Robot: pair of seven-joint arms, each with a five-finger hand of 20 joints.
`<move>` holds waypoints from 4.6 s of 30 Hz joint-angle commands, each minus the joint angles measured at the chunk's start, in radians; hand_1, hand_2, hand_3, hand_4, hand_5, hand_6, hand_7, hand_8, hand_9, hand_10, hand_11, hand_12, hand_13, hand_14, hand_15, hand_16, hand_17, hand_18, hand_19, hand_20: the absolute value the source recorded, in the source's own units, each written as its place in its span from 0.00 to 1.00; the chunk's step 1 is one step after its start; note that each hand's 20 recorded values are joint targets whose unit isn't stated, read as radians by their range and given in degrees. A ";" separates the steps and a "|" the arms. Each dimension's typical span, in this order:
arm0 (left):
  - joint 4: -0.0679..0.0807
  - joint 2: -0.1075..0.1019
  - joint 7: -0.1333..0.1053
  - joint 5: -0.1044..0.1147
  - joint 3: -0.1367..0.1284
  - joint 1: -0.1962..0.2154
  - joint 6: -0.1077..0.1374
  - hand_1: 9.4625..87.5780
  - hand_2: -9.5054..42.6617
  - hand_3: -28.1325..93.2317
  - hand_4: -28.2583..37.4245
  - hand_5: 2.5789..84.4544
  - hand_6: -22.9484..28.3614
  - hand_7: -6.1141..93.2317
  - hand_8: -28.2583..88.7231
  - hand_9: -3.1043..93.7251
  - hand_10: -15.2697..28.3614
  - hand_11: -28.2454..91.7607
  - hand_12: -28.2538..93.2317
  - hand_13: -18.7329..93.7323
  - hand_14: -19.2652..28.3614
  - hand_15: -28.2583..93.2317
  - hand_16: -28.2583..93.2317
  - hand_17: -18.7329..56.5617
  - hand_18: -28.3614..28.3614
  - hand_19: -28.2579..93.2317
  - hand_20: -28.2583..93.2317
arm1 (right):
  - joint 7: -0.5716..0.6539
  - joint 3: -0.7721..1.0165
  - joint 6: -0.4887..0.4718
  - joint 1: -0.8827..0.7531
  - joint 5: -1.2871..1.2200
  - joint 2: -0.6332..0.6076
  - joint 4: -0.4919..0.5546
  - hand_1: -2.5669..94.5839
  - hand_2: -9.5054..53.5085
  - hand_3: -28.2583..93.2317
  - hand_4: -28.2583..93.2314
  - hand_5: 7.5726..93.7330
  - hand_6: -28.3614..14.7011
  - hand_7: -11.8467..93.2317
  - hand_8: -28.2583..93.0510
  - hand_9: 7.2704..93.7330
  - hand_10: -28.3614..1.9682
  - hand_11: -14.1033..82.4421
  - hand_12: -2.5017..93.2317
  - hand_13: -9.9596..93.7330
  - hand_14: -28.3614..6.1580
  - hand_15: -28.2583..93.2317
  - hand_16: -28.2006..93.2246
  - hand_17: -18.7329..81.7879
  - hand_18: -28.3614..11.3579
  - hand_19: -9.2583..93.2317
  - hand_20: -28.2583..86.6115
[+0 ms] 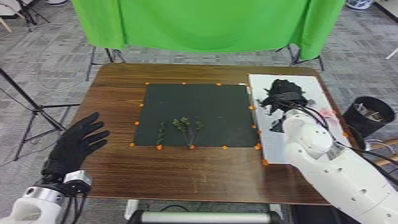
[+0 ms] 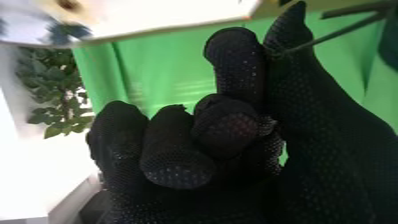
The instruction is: Arrange flowers
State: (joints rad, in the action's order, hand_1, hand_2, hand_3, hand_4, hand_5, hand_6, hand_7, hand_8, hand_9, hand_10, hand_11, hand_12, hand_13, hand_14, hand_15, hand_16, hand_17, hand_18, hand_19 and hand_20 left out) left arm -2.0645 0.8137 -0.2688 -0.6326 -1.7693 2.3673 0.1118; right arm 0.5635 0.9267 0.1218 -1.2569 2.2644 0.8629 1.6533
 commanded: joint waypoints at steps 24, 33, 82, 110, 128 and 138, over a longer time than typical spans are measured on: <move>0.004 0.016 0.028 -0.008 -0.006 -0.010 -0.017 0.20 0.11 0.81 0.07 0.31 0.51 0.27 0.15 0.28 0.62 0.43 0.36 0.35 0.74 0.55 0.23 0.14 0.90 0.63 0.32 | 0.069 -0.019 -0.147 -0.122 0.089 0.198 0.137 0.47 0.00 0.93 0.05 0.83 0.61 0.58 0.35 0.93 0.66 0.79 0.43 0.88 0.61 0.92 0.49 0.68 0.16 1.00 0.84; 0.008 0.015 0.037 -0.013 -0.003 -0.018 -0.029 0.20 0.11 0.81 0.06 0.31 0.51 0.27 0.15 0.28 0.62 0.43 0.36 0.35 0.73 0.55 0.23 0.14 0.90 0.63 0.32 | 0.068 -0.059 -0.188 -0.112 0.102 0.199 0.116 0.48 0.00 0.93 0.04 0.85 0.64 0.56 0.36 0.96 0.73 0.75 0.42 0.91 0.67 0.90 0.50 0.72 0.17 1.00 0.83; 0.003 0.020 0.031 -0.011 -0.008 -0.009 -0.017 0.20 0.11 0.81 0.07 0.30 0.51 0.27 0.15 0.28 0.62 0.43 0.36 0.35 0.73 0.55 0.23 0.14 0.90 0.63 0.32 | 0.078 -0.031 -0.408 -0.150 0.169 0.218 0.112 0.30 0.02 0.93 0.05 0.84 0.67 0.52 0.19 0.95 0.71 0.71 0.43 0.90 0.68 0.88 0.51 0.71 0.17 1.00 0.83; 0.000 0.015 0.024 -0.006 -0.017 0.003 -0.016 0.20 0.11 0.81 0.07 0.31 0.51 0.27 0.15 0.28 0.62 0.43 0.36 0.35 0.73 0.55 0.23 0.14 0.90 0.63 0.32 | 0.074 -0.118 -0.677 -0.031 0.201 0.135 0.123 0.14 0.08 0.83 0.04 0.75 0.63 0.39 0.13 0.92 0.63 0.63 0.40 0.87 0.66 0.83 0.51 0.67 0.15 1.00 0.80; -0.003 0.011 0.014 -0.002 -0.020 0.011 -0.011 0.20 0.12 0.81 0.07 0.31 0.51 0.27 0.15 0.28 0.63 0.43 0.37 0.35 0.74 0.55 0.23 0.14 0.90 0.63 0.32 | 0.049 -0.037 -0.628 -0.018 0.148 0.082 0.173 0.08 0.17 0.80 0.03 0.71 0.60 0.32 0.14 0.90 0.59 0.61 0.38 0.85 0.64 0.83 0.50 0.64 0.14 1.00 0.78; -0.005 0.011 0.010 -0.001 -0.022 0.014 -0.007 0.20 0.12 0.81 0.07 0.31 0.51 0.27 0.15 0.28 0.63 0.43 0.36 0.35 0.74 0.55 0.23 0.14 0.90 0.63 0.32 | 0.083 0.136 -0.436 -0.057 -0.020 -0.021 0.227 0.02 0.26 0.78 0.03 0.73 0.60 0.33 0.14 0.91 0.57 0.61 0.38 0.85 0.61 0.84 0.50 0.64 0.13 1.00 0.78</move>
State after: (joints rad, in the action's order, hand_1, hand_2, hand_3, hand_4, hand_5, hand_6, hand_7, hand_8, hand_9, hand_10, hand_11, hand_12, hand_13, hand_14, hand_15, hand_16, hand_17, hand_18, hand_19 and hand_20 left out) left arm -2.0620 0.8234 -0.2539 -0.6387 -1.7851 2.3646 0.0962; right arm 0.6128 0.9964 -0.4025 -1.3123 2.2520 0.9362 1.8685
